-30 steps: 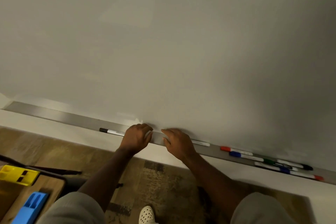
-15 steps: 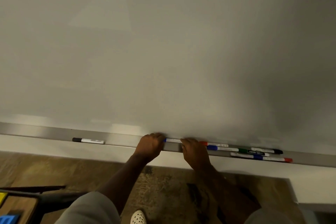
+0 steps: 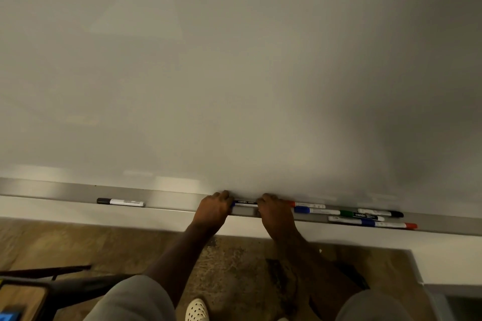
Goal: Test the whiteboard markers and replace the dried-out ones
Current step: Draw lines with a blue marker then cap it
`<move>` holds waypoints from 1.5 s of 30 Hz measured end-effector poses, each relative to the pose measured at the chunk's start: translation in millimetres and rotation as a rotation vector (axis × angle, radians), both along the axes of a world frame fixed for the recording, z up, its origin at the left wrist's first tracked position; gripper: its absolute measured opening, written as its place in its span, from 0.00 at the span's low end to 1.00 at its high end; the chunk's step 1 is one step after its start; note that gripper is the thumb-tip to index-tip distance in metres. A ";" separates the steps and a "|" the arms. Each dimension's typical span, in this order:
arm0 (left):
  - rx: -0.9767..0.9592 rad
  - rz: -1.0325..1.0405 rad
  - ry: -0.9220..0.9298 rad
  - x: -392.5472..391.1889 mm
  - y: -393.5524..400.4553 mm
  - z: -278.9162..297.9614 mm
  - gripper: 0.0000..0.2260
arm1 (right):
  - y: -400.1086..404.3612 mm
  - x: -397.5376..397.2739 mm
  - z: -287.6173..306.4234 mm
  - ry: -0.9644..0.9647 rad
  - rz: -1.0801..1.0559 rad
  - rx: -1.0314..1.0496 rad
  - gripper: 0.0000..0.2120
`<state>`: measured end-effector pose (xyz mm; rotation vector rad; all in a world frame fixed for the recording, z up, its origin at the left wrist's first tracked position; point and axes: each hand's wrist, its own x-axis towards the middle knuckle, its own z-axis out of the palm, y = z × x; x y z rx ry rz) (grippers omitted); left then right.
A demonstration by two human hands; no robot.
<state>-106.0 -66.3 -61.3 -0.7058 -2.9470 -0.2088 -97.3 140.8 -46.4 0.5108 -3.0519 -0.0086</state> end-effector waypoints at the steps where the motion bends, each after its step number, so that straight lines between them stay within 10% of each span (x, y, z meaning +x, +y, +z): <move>1: -0.016 0.014 -0.004 0.1 0.6 -1.5 0.10 | 0.6 -0.1 0.9 -0.001 0.004 0.014 0.16; 9: 0.067 0.049 -0.073 1.8 -0.7 4.5 0.08 | 11.4 3.0 9.7 -0.018 -0.005 -0.060 0.11; 20: 1.302 0.148 -0.237 44.6 66.0 190.1 0.06 | 94.0 49.6 204.1 -0.390 -0.337 -1.547 0.06; 29: 1.944 0.044 -0.223 67.0 176.5 340.6 0.12 | 127.1 61.9 348.0 -0.069 -0.089 -2.047 0.11; 40: 2.122 0.017 -0.180 88.5 202.1 386.9 0.23 | 78.6 95.3 389.7 -0.042 -0.042 -2.457 0.15; 45: 2.182 0.016 -0.101 99.8 198.5 405.8 0.11 | 54.2 108.8 395.4 0.039 -0.071 -2.485 0.11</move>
